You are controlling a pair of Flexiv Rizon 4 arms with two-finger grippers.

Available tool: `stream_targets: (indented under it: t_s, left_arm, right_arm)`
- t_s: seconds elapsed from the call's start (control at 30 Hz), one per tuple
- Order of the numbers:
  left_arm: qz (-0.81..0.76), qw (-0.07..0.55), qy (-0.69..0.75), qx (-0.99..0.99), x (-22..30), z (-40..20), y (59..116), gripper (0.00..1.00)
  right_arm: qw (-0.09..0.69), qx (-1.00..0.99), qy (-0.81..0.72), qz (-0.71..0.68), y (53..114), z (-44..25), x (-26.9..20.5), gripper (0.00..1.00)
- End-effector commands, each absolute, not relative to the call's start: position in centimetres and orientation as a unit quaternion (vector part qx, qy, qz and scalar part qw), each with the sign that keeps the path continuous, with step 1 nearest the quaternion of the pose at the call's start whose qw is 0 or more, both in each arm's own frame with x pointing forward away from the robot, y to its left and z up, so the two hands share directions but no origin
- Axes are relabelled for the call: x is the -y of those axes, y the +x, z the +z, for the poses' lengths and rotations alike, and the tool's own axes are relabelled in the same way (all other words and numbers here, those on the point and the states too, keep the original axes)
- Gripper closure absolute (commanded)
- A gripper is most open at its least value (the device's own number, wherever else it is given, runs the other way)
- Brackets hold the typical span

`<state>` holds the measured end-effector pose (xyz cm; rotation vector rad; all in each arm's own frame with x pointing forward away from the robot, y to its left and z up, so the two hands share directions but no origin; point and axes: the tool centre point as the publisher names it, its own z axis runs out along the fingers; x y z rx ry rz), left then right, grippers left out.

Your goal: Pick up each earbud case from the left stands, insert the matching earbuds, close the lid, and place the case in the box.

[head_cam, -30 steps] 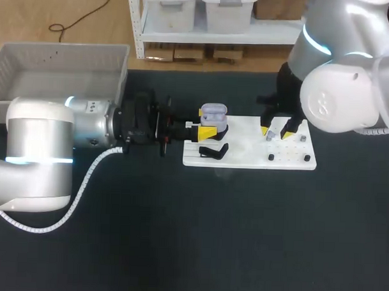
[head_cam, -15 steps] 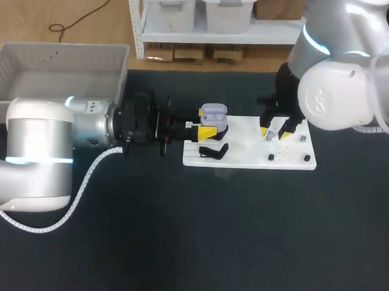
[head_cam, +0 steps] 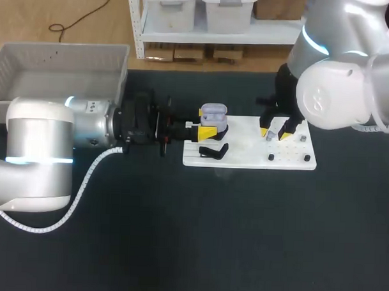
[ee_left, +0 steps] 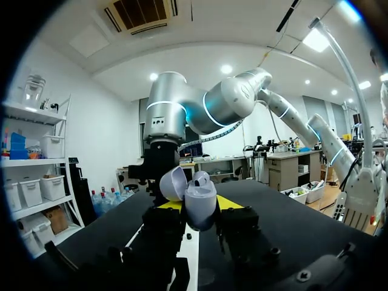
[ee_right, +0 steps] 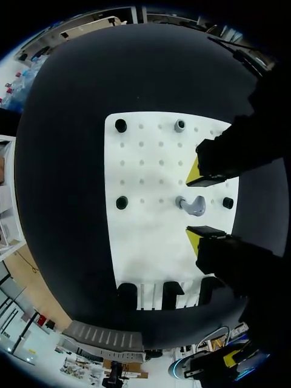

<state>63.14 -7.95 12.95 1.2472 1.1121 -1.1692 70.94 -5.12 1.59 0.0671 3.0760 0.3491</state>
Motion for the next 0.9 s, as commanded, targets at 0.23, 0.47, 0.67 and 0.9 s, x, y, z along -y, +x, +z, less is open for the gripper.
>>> stream_targets:
  t_s: [0.23, 0.47, 0.67, 0.9]
  left_arm:
    - [-0.487, 0.526, 0.520, -0.465, 7.98, 12.88, 63.04, 1.00]
    - [-0.487, 0.526, 0.520, -0.465, 7.98, 12.88, 63.04, 1.00]
    - [-0.487, 0.526, 0.520, -0.465, 7.98, 12.88, 63.04, 1.00]
    - [-0.487, 0.526, 0.520, -0.465, 7.98, 12.88, 63.04, 1.00]
  right_arm:
    - [0.021, -0.993, 0.021, 0.111, 71.10, 1.46, 5.05, 0.62]
    - [0.021, -0.994, 0.020, 0.109, 71.28, 1.36, 5.01, 0.66]
    - [0.022, -0.994, 0.021, 0.108, 71.48, 1.33, 5.01, 0.69]
    - [0.022, -0.994, 0.022, 0.108, 71.56, 1.31, 4.98, 0.89]
